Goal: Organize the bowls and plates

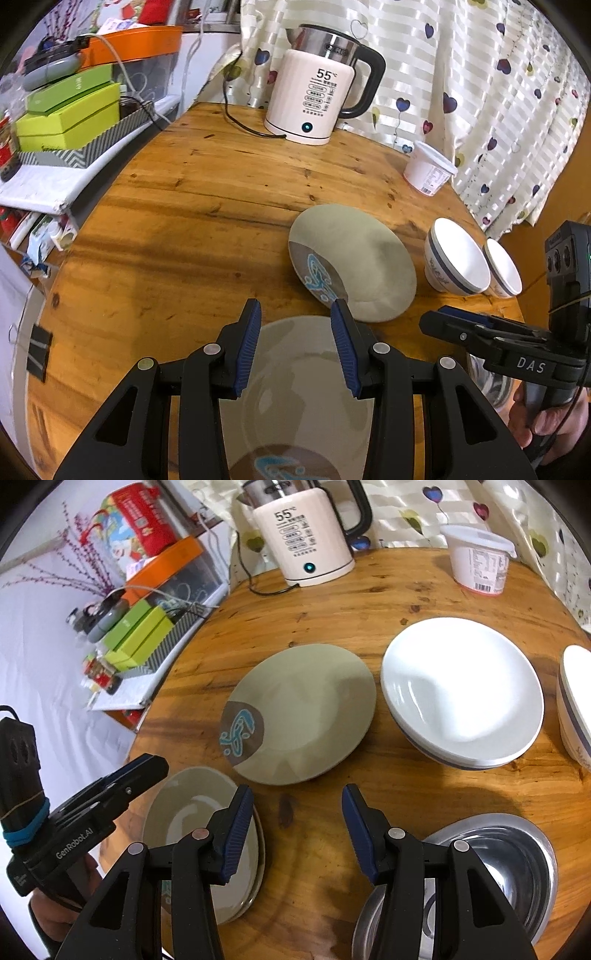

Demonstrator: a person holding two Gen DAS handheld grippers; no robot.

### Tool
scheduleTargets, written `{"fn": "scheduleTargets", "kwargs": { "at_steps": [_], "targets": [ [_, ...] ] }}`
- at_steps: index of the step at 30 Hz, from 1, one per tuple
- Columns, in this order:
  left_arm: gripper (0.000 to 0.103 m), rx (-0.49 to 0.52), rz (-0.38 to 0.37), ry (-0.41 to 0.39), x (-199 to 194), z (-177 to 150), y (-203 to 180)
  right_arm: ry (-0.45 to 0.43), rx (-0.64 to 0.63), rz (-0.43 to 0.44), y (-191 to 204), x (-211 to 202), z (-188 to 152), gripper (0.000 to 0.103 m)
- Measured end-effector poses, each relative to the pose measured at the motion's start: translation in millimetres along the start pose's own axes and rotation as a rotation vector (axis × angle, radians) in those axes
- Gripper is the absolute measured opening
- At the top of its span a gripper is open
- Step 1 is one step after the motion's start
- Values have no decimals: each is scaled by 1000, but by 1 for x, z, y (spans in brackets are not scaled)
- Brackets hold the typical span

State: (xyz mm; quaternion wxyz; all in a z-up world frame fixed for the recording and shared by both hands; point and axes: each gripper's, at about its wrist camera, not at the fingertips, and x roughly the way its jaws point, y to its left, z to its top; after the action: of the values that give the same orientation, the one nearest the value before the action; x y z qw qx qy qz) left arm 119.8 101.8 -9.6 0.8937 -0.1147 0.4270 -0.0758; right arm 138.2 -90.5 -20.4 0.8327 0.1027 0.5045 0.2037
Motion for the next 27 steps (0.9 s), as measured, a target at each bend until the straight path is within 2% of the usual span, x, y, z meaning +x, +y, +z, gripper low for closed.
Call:
{"fn": "scheduleTargets", "kwargs": {
  "at_steps": [27],
  "targets": [
    [41,26,-64,148,69,40,4,52,101,-67,-14,27,24,50]
  ]
}}
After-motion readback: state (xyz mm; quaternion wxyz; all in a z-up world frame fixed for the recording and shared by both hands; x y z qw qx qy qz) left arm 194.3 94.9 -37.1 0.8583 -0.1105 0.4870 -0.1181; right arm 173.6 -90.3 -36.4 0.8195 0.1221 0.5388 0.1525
